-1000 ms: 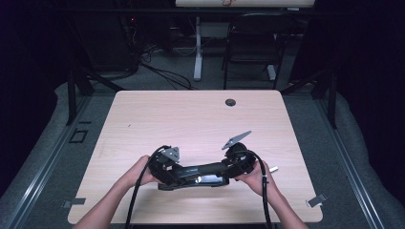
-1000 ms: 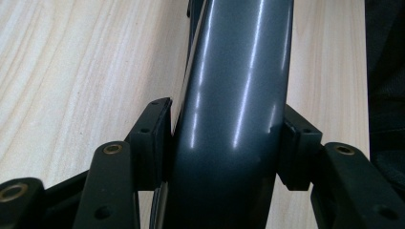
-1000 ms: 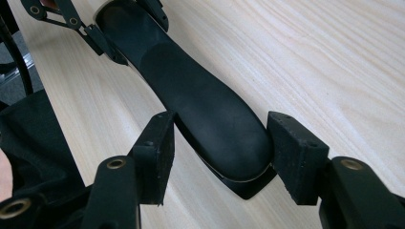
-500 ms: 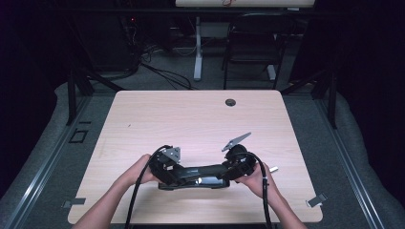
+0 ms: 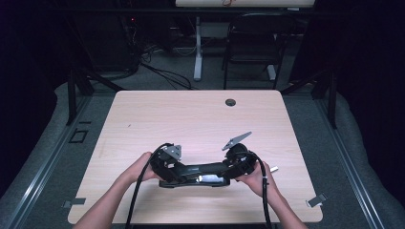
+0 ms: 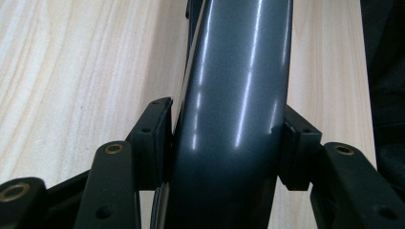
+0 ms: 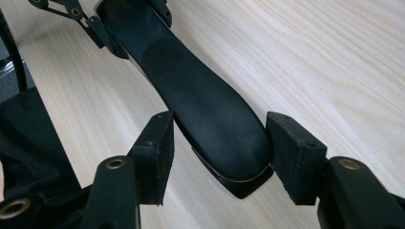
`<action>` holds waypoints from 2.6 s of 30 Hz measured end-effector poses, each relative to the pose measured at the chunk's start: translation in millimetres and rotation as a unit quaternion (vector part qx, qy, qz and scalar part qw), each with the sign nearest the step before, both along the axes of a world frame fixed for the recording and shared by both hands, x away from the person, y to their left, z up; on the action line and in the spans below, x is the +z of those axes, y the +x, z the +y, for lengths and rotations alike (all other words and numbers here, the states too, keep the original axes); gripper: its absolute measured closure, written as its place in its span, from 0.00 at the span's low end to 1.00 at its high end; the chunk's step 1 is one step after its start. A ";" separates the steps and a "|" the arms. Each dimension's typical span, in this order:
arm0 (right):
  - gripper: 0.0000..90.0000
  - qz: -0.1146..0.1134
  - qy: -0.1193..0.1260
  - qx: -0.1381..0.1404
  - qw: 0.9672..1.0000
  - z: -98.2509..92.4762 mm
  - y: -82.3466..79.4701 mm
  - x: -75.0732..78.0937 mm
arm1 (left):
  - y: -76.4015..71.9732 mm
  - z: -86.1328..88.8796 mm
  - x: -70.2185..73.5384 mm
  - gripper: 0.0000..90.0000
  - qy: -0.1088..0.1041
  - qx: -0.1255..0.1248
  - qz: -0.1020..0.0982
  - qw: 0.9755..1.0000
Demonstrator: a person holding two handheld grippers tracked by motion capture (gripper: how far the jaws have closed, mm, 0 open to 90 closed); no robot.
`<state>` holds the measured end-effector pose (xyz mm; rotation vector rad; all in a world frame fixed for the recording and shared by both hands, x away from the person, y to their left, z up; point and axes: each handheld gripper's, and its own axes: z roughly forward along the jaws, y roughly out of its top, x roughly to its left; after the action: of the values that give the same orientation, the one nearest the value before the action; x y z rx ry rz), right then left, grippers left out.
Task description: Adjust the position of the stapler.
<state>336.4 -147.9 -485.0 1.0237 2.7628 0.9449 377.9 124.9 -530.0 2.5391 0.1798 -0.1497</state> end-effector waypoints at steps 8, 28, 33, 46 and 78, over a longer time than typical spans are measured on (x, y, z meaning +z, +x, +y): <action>0.49 -0.003 0.003 -0.003 1.000 -2.4 4.9 -0.5 | 6.0 -2.4 -0.2 0.51 0.000 -0.001 -0.002 1.000; 0.45 -0.013 0.004 0.009 1.000 -2.6 4.7 -1.1 | 3.4 0.4 1.6 0.29 0.005 0.051 -0.024 0.998; 0.34 -0.014 0.004 0.007 1.000 -5.0 4.2 -0.1 | 2.4 9.4 7.7 0.17 -0.015 0.072 -0.028 0.997; 0.07 -0.052 -0.006 -0.034 0.998 -19.6 -1.9 8.6 | -11.3 33.4 29.8 0.00 -0.085 0.157 -0.052 0.983; 0.01 -0.030 -0.020 -0.152 0.988 -66.9 -33.0 -3.1 | -57.1 27.5 54.9 0.00 -0.134 0.324 -0.094 0.932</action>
<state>303.5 -214.8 -488.1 1.3353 2.4705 0.8547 320.8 152.4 -475.1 2.0814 0.8411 0.3064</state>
